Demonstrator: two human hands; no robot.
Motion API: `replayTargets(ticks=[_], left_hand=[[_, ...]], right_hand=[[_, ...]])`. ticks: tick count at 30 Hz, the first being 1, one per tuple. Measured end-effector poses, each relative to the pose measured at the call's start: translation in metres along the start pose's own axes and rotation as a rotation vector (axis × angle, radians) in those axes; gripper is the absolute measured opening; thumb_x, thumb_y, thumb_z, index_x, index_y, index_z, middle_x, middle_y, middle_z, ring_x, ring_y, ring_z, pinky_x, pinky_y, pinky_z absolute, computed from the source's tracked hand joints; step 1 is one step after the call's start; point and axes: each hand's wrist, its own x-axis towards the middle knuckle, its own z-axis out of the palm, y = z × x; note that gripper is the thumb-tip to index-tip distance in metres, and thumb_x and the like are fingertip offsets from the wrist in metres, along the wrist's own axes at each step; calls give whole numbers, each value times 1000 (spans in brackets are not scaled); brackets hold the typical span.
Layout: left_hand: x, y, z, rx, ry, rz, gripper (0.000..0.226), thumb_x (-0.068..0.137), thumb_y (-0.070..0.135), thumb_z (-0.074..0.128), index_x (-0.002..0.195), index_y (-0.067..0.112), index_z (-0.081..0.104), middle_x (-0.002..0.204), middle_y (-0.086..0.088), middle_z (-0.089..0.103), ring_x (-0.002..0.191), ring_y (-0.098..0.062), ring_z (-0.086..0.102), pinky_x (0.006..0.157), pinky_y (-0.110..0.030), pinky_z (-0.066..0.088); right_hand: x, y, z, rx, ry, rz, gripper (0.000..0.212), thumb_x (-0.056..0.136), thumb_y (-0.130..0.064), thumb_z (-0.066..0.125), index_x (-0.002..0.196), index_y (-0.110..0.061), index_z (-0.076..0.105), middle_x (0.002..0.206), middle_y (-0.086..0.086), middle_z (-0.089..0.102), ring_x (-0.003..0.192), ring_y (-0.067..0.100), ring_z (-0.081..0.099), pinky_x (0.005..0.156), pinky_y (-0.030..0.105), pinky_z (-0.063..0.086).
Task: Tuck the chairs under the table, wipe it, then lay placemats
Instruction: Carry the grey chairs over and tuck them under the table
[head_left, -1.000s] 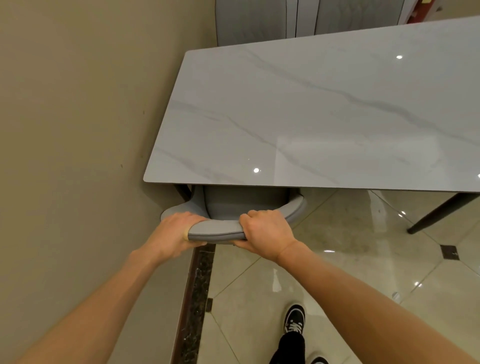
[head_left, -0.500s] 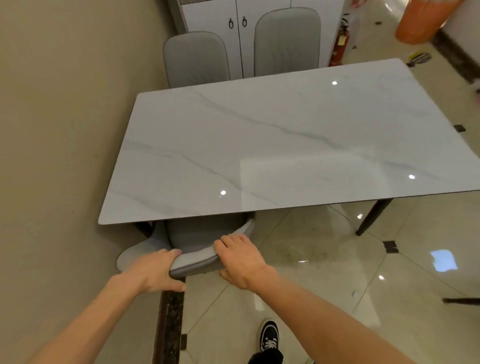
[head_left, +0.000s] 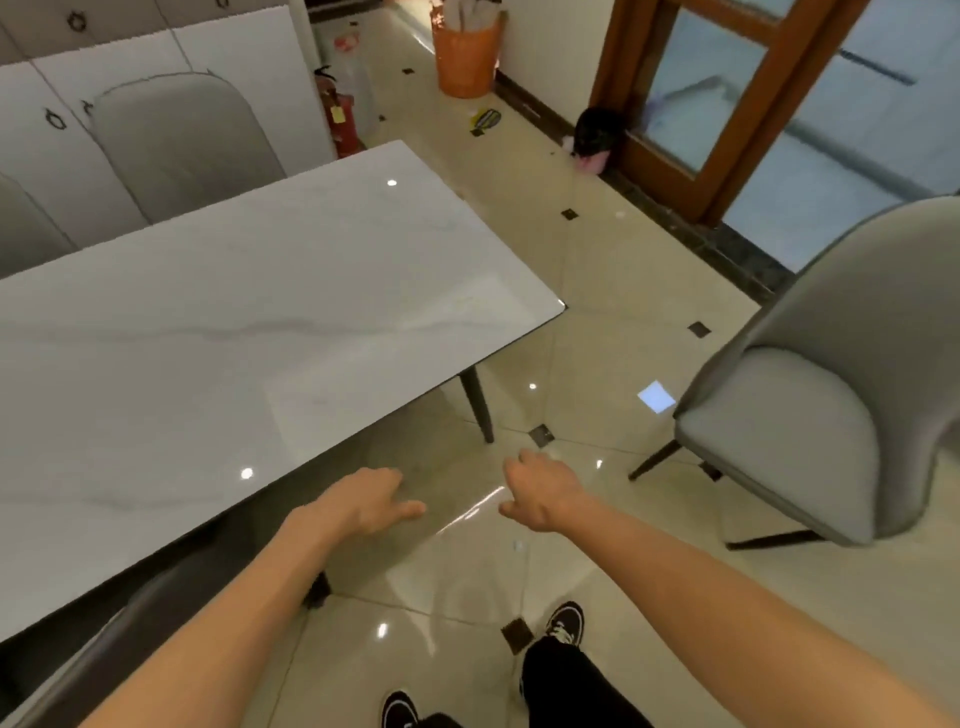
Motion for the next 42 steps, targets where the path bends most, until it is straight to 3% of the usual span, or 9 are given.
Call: replayTargets(ticks=[7,10,23,27,33,42], left_hand=[[73,212,-16,51,-90,225,72,95,58,51,150,13,38,153,-7,42,137,-24,44,111,-36,37],[86,266,-24,106,-127,267,73,94,60,51,150,14,38,153,-6,42,137,-23,43,110,-35,37],[164,364,-67,332,-242,334,70,97,57,49,150,13,38,151,-6,44,136,-22,44,111,-35,36],[198,383,-91,361,-222,351,64,97,56,50,140,8,49,139,-10,55,124,-26,54,104,-37,43],[249,424,-147,395,-177,428,71,94,58,52,148,13,41,144,-6,52,127,-22,51,106,-37,42],[320,573,-203,702,-164,660,64,94,57,52,144,17,47,141,-6,55,127,-23,53,101,-33,41]], right_hand=[[-39,188,-7,106,14,237,49,95,-42,54,128,-6,48,129,16,46,119,35,48,96,43,42],[-54,241,-6,174,12,331,51,95,-39,54,131,-5,47,131,17,44,122,35,46,97,41,41],[-59,355,-8,313,28,535,44,94,-40,52,128,-12,50,133,13,47,123,32,48,98,41,41],[-49,386,-21,341,37,607,44,94,-37,53,129,-11,49,130,14,47,119,33,49,97,42,42],[-20,437,-63,471,119,752,43,93,-36,54,125,-8,51,130,15,47,118,34,49,95,40,42],[3,505,-55,777,188,945,47,95,-34,53,134,-9,47,137,15,44,124,34,47,99,39,40]])
